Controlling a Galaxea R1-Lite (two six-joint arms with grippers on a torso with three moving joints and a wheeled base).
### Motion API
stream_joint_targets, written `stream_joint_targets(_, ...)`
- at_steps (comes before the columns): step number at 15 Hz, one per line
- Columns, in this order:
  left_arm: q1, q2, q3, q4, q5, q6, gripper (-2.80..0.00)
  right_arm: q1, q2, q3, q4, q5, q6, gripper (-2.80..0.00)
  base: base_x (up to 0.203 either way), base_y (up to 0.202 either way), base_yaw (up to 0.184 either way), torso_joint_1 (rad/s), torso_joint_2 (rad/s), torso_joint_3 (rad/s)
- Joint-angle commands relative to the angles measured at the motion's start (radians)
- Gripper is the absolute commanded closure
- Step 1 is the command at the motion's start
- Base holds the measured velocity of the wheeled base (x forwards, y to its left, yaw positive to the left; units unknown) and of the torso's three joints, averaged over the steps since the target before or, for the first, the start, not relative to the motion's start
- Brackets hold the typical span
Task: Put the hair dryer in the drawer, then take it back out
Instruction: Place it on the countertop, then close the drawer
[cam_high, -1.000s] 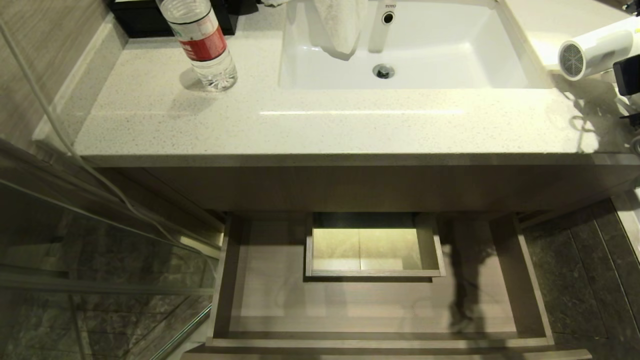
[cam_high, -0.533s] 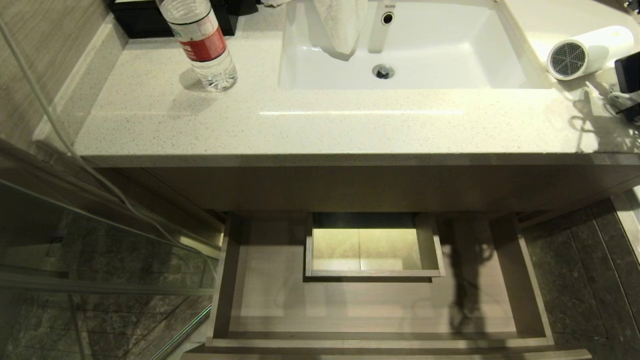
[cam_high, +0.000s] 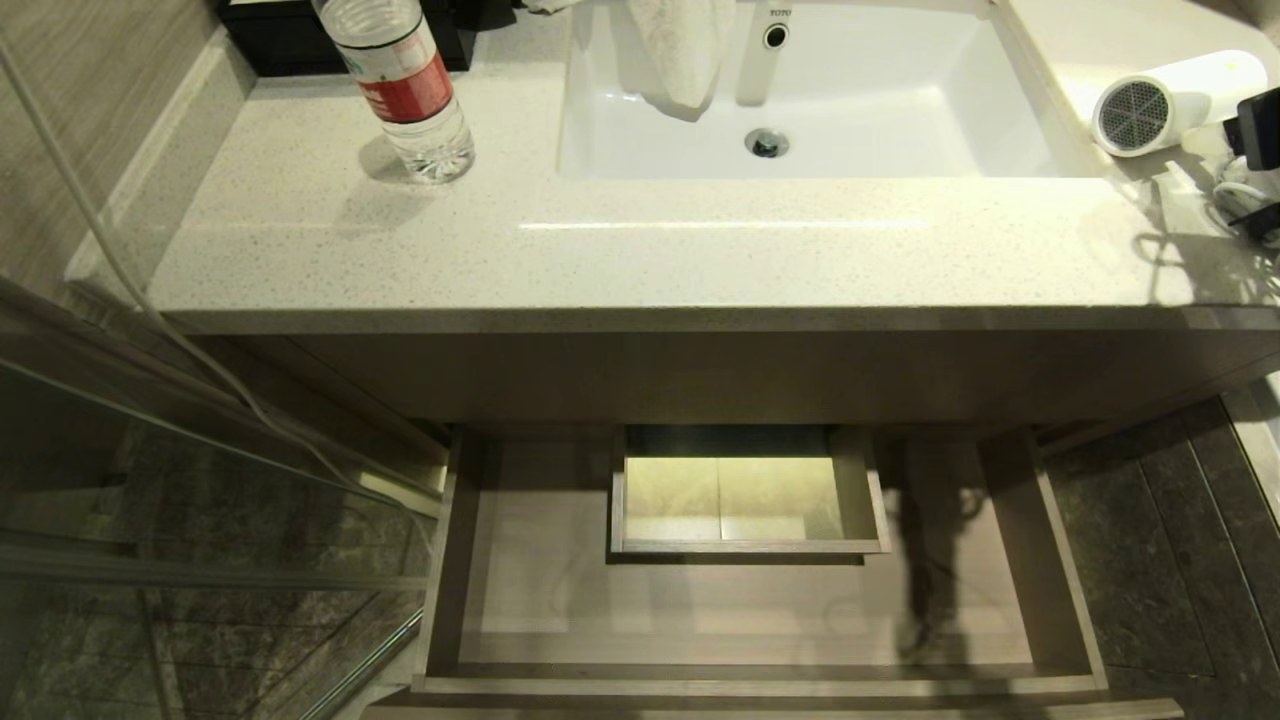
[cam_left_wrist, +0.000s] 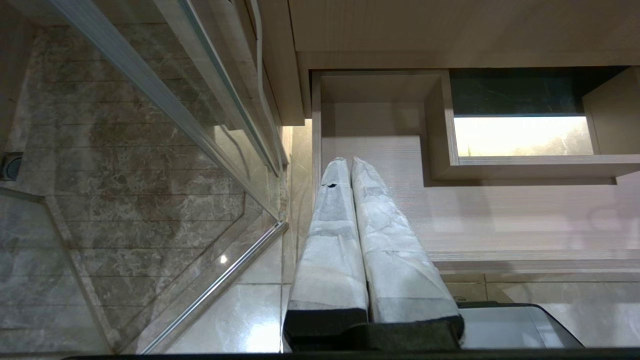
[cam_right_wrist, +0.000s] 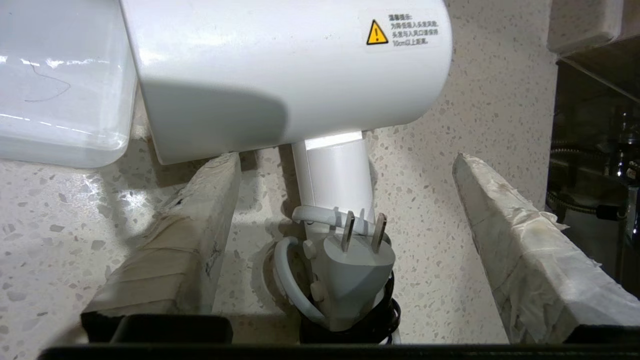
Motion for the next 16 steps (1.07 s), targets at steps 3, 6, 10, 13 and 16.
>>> stream_joint_targets(3,0.001,0.000,0.001,0.000,0.001,-0.001,0.00,0.000,-0.076,0.004,0.042,0.003,0.005,0.00,0.000,0.000,0.000,0.000,0.00,0.000)
stream_joint_targets(6,0.001,0.000,0.001,0.000,0.001,0.000,0.00,0.000,-0.114,0.003,0.067,0.009,0.000,0.00,0.000,0.000,0.000,0.000,0.00,0.000)
stream_joint_targets(10,0.000,0.000,0.000,0.000,0.001,0.000,0.00,0.000,-0.191,0.018,0.193,0.002,0.003,0.00,0.000,0.000,0.000,0.000,0.00,0.000)
stream_joint_targets(13,0.000,0.000,0.001,0.000,0.001,0.000,0.00,0.000,-0.247,0.076,0.200,-0.001,0.003,0.00,0.000,0.000,0.000,0.000,0.00,0.000)
stream_joint_targets(16,-0.001,0.000,0.001,0.000,0.001,-0.001,0.00,-0.001,-0.299,0.123,0.234,-0.001,0.004,0.00,0.000,0.000,0.000,0.000,0.00,0.000)
